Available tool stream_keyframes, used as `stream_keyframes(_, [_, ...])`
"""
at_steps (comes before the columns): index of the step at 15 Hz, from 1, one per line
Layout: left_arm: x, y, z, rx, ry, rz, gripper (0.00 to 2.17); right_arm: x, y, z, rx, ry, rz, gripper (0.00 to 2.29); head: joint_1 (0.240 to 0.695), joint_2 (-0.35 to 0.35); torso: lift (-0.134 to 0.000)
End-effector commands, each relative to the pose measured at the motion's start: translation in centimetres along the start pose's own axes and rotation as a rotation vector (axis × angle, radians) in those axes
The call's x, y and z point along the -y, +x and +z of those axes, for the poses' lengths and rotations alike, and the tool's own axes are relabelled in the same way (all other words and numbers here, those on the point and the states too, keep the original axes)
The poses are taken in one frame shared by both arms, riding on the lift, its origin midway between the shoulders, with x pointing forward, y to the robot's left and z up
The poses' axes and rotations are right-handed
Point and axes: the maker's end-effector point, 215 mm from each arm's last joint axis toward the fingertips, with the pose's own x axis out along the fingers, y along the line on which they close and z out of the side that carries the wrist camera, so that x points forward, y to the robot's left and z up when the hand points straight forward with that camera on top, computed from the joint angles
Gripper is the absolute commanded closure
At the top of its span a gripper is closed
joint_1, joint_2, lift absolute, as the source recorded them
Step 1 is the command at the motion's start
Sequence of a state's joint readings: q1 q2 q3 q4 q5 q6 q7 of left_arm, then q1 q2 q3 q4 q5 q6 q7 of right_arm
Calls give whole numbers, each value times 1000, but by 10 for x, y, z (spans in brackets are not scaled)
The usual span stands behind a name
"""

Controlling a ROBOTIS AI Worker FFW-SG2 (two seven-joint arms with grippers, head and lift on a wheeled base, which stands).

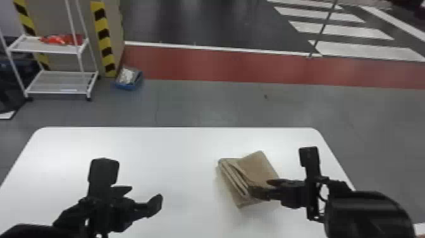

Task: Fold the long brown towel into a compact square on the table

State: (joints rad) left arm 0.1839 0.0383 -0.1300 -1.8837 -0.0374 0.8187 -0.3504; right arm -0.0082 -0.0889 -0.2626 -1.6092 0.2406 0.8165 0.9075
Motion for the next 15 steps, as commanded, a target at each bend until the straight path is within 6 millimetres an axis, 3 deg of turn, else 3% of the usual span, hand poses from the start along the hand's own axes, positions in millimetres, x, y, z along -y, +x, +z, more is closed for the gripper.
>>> stream_keyframes(1, [0,0,0,-1,2,2,144,17,-18,-3,24,49,-16,110,695,-193,0])
stream_keyframes(3, [1,1,1,0,6,0,144,31,-25,0,42,55,-52,161,695,-210,0])
stream_keyframes(5, [5,2,2,1,8,-6,144,28,-19,4,44,49,-51,181,695,-237,0])
stream_keyframes(9, [4,1,-1,-4,7,-3,144,-25,28,6,-51,-74,-18,181,695,-224,0])
stream_keyframes(12, [0,-1,-8,-7,-1,3,144,-54,65,-11,-125,-142,-14,178,695,-153,0])
stream_keyframes(15, [-2,-2,-8,-7,-4,3,144,-71,88,-30,-176,-202,-4,178,695,-108,0])
